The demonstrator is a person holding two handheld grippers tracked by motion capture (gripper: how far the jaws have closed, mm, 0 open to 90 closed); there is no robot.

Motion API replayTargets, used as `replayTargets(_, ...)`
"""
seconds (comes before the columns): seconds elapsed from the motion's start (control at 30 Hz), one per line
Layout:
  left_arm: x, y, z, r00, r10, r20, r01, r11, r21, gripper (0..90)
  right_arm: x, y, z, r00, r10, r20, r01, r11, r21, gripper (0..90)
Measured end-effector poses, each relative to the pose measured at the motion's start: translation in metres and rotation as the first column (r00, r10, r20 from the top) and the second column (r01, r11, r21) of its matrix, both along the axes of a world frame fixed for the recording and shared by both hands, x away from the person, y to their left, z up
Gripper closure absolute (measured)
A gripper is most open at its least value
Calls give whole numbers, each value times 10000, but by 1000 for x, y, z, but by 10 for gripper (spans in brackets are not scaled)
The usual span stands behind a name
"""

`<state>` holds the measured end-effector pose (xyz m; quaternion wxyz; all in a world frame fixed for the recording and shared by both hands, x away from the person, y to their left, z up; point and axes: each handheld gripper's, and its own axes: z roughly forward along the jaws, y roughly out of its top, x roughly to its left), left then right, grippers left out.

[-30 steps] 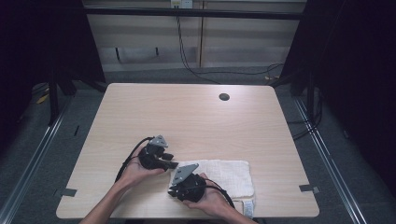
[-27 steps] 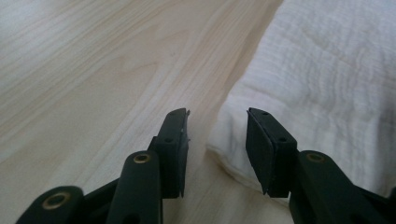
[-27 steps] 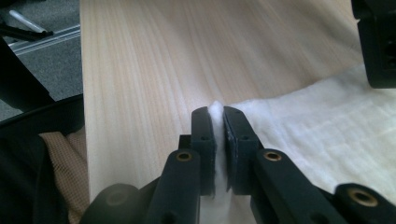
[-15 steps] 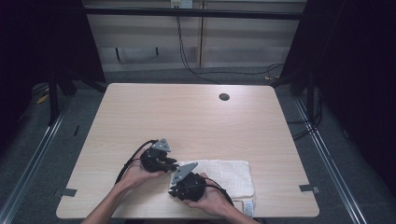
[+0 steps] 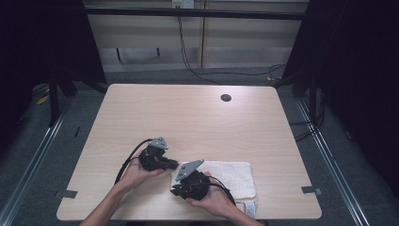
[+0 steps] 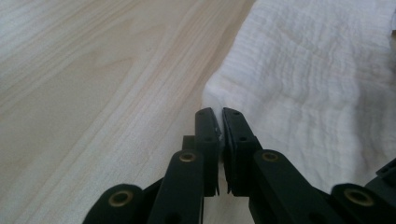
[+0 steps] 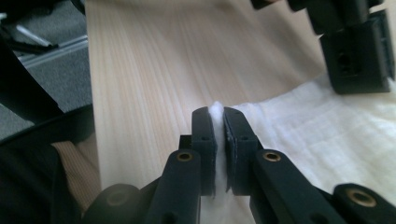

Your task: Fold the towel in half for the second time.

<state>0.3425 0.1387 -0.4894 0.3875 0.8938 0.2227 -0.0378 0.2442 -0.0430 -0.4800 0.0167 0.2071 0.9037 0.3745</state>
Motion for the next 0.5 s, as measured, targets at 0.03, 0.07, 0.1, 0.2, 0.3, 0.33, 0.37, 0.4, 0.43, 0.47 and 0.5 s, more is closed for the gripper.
replayTargets(0.03,0,1,2,9999,55,-85,-57,9998,-209,857,0,-2,4,10000,-44,8,44,9999,165,840)
replayTargets(0.07,0,2,3,9998,166,-55,-168,9996,-237,856,-1,-2,5,10000,-88,-22,88,9997,230,840)
replayTargets(0.1,1,2,3,9998,211,-67,-212,9994,-259,856,-1,-3,6,9999,-99,34,98,9997,240,840)
replayTargets(0.2,4,4,1,9993,238,-271,-249,9988,-422,856,-2,-3,9,9999,-115,76,112,9993,370,840)
replayTargets(0.3,4,6,4,9992,298,-262,-314,9976,-619,856,-1,-4,11,9998,-162,75,157,9985,531,840)
replayTargets(0.33,4,8,7,9992,340,-208,-355,9966,-737,856,-1,-5,13,9998,-219,27,217,9979,610,840)
replayTargets(0.37,4,10,9,9988,453,-167,-465,9959,-776,856,-1,-5,14,9998,-181,-6,181,9976,663,840)
replayTargets(0.4,4,11,10,9982,552,-213,-568,9947,-854,856,-2,-5,15,9996,-280,-1,279,9974,663,839)
replayTargets(0.43,4,11,10,9982,552,-213,-568,9947,-854,856,-2,-5,15,9996,-280,-1,279,9974,663,839)
replayTargets(0.47,4,12,13,9981,597,-168,-610,9938,-926,856,-1,-6,16,9993,-370,-37,371,9962,784,839)
replayTargets(0.5,4,13,13,9983,554,-160,-567,9938,-956,857,0,-7,17,9994,-351,-33,353,9957,855,839)
